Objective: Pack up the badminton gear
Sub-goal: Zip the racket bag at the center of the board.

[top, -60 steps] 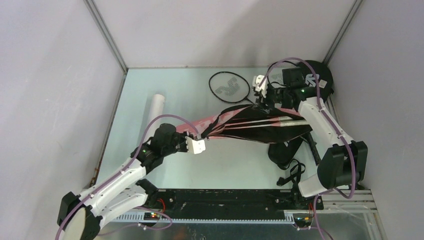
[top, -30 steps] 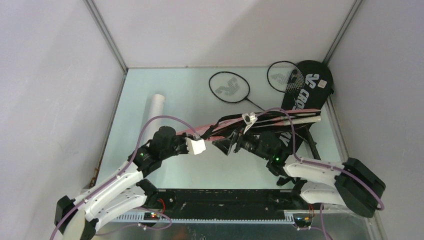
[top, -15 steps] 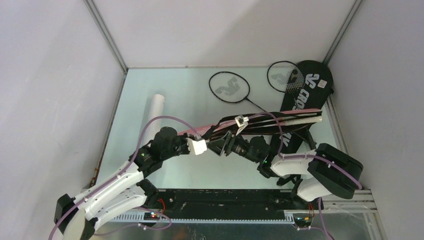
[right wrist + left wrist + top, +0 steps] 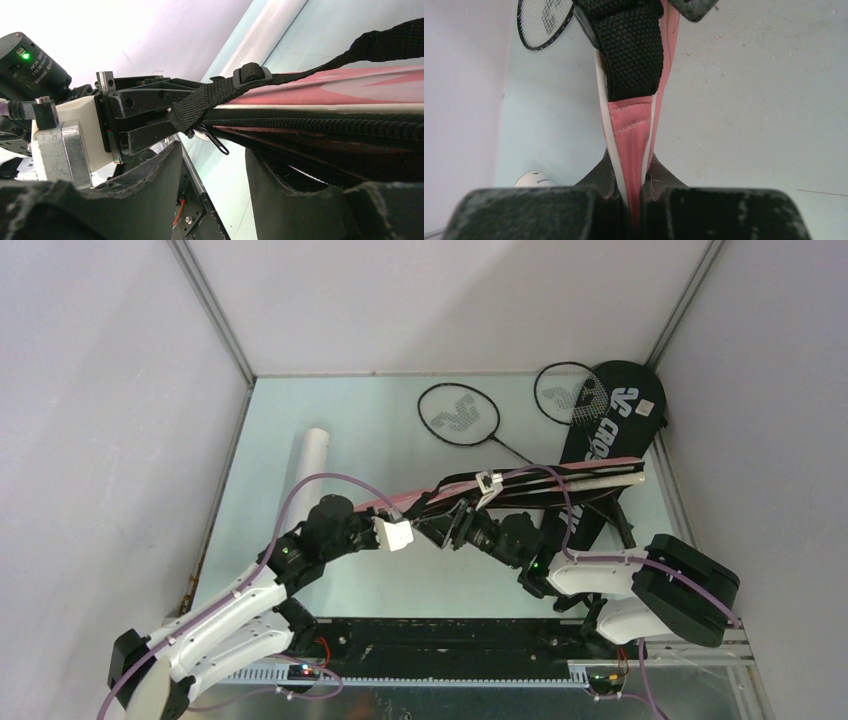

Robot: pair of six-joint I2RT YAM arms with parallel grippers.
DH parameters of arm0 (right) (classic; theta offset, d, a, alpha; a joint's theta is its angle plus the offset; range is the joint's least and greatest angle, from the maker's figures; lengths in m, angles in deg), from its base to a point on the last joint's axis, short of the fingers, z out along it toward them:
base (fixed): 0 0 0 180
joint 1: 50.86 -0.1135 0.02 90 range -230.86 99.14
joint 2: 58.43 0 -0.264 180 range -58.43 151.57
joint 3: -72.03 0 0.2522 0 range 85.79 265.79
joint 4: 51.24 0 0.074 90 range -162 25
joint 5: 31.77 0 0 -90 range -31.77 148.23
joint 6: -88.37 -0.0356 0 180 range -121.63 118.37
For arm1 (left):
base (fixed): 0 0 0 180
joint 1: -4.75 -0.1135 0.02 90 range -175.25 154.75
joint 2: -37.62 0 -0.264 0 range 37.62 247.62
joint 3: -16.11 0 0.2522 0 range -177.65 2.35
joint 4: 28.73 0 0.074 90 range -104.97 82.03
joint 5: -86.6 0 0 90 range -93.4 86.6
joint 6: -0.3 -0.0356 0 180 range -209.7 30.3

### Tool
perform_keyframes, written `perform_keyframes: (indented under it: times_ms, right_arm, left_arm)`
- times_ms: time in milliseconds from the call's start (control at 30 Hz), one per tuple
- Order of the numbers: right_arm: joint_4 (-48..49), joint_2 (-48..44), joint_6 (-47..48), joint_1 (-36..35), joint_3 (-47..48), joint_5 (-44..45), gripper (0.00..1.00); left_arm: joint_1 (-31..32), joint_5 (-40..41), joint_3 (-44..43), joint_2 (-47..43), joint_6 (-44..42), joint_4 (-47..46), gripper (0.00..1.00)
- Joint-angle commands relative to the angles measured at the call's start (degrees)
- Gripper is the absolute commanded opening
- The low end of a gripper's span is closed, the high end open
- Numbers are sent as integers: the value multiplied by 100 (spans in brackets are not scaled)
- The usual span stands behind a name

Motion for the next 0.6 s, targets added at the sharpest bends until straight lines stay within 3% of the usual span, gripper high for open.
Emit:
perform_keyframes:
  times_ms: [0,567]
  right_arm:
    - [-32,9,-58,-13,376,264,51]
    - [-181,209,-631,-23,620,636,40]
  left_arm:
    - [76,-717,35,-103,429,-367,0]
    - [190,-814,134,-231,197,-199,0]
